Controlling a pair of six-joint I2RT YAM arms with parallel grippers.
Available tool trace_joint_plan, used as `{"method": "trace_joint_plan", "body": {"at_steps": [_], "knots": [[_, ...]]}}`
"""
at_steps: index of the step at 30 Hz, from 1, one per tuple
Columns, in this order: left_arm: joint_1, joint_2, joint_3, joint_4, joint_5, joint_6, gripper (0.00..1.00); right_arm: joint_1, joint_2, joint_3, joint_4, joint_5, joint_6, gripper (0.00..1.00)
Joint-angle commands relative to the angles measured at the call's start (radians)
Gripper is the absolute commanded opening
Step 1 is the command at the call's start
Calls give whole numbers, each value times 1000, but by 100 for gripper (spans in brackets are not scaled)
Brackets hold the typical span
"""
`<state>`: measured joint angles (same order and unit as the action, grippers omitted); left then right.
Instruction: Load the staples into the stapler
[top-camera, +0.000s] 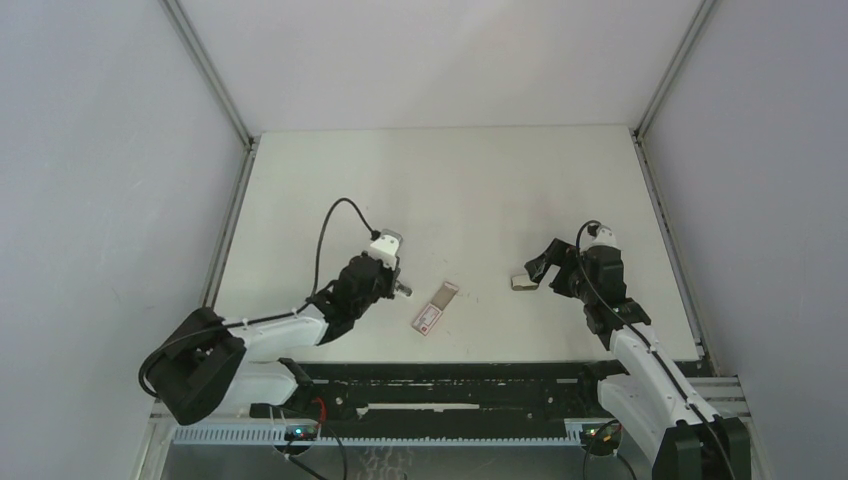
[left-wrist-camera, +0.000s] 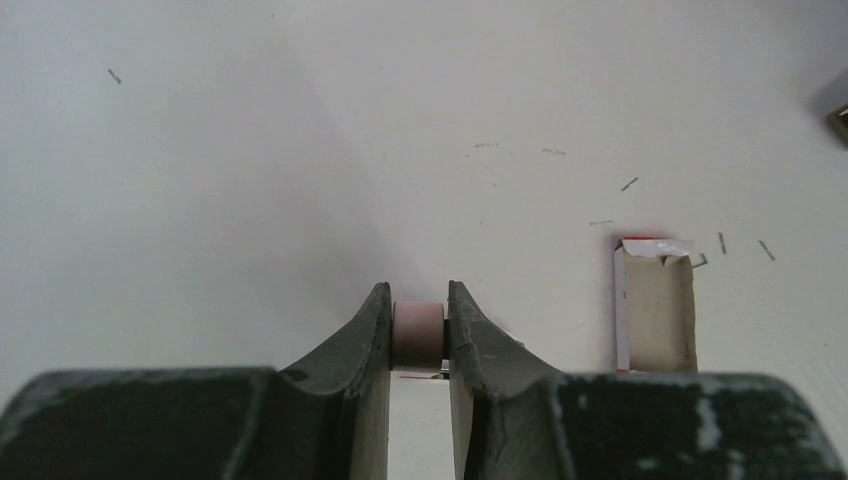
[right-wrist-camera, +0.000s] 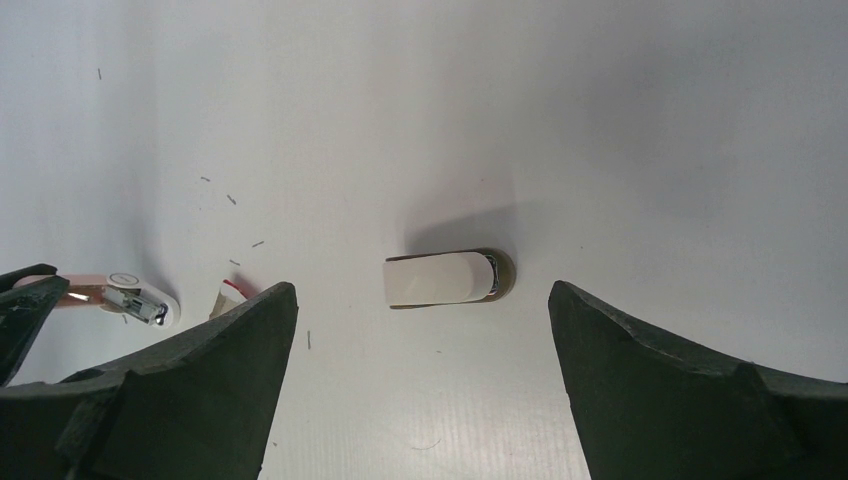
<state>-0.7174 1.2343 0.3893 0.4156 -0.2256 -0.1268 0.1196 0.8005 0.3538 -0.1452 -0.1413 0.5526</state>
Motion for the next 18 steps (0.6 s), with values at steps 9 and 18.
{"method": "trace_joint_plan", "body": {"at_steps": [9,18], "knots": [[-217,186,184,-266,-422,-52,14,-2,-8,-3,47,-7,-13,94],[-305,245,340,-495,-492,-116,44,-3,-7,-3,49,-7,-11,94]]}}
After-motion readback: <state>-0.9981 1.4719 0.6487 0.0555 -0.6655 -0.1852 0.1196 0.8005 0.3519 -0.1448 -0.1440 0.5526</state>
